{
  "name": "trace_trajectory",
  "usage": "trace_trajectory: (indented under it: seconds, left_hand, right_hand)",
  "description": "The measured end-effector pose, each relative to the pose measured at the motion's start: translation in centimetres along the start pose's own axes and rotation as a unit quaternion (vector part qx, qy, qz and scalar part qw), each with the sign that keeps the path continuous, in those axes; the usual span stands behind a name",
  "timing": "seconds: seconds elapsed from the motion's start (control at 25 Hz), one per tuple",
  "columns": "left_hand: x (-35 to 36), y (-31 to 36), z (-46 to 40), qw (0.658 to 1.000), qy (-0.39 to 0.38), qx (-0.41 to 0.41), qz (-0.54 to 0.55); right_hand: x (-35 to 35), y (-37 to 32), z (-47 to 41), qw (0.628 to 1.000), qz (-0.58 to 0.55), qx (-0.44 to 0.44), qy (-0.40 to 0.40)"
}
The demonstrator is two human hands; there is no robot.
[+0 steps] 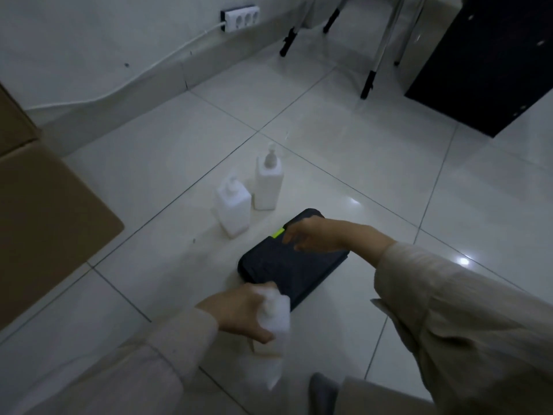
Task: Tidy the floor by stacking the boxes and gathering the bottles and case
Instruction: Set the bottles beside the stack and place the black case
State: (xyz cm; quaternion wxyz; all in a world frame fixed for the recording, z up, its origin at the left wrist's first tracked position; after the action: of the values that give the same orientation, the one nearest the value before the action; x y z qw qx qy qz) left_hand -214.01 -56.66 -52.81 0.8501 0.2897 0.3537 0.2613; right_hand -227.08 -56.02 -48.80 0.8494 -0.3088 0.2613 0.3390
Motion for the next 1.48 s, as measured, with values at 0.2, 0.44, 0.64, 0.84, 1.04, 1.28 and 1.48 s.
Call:
trace_trajectory:
  seconds: [0.2, 0.44, 0.64, 0.84, 1.04, 1.28, 1.48]
  left_hand:
    - [-7.3, -6.2, 5.2, 0.974, 0.177, -0.090, 0.109]
    - [-15.3, -10.4, 14.8, 0.847, 0.475, -0.108, 0.212]
    - [-20.7, -13.4, 17.3, 0.722, 0.643, -0.085, 0.242]
    - [-25.8, -18.1, 15.6, 0.684, 0.680, -0.139, 0.223]
    - [-30.7, -23.9, 13.5, 0.682, 0.653, -0.227, 0.238]
    - [-32.7, -28.9, 12.6, 0.631, 0.672, -0.228, 0.313]
    - [-32.9, -29.2, 12.3, 0.624, 0.693, -0.155, 0.326]
  right_hand:
    - [-3.8, -0.7, -2.2, 0.985, -0.126, 0.021, 0.116]
    - [-4.7, -5.4, -6.6, 0.956, -0.223, 0.013, 0.190]
    - [-3.2, -5.5, -10.1, 0.928, -0.278, 0.009, 0.249]
    - [-5.7, -4.4, -13.6, 0.926, -0.263, -0.006, 0.270]
    - [-8.0, -5.8, -17.8, 0.922, -0.264, -0.037, 0.280]
    - [-11.4, -7.1, -24.2, 0.920, -0.306, -0.106, 0.222]
    - [-13.0, -10.9, -27.5, 0.933, -0.280, -0.175, 0.141]
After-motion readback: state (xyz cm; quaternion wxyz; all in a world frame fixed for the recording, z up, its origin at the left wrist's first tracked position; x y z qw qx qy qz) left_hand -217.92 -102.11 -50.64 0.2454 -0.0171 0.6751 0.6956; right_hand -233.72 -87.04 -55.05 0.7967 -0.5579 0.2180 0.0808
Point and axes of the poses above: each hand's wrist, its own z-axis away from the middle knuckle, its own x-axis out of the palm, y = z × x, the point moved 10 cm from there along -z, towards the middle knuckle, and after that the axes turned 6 degrees about -y, right-handed, at the moved point
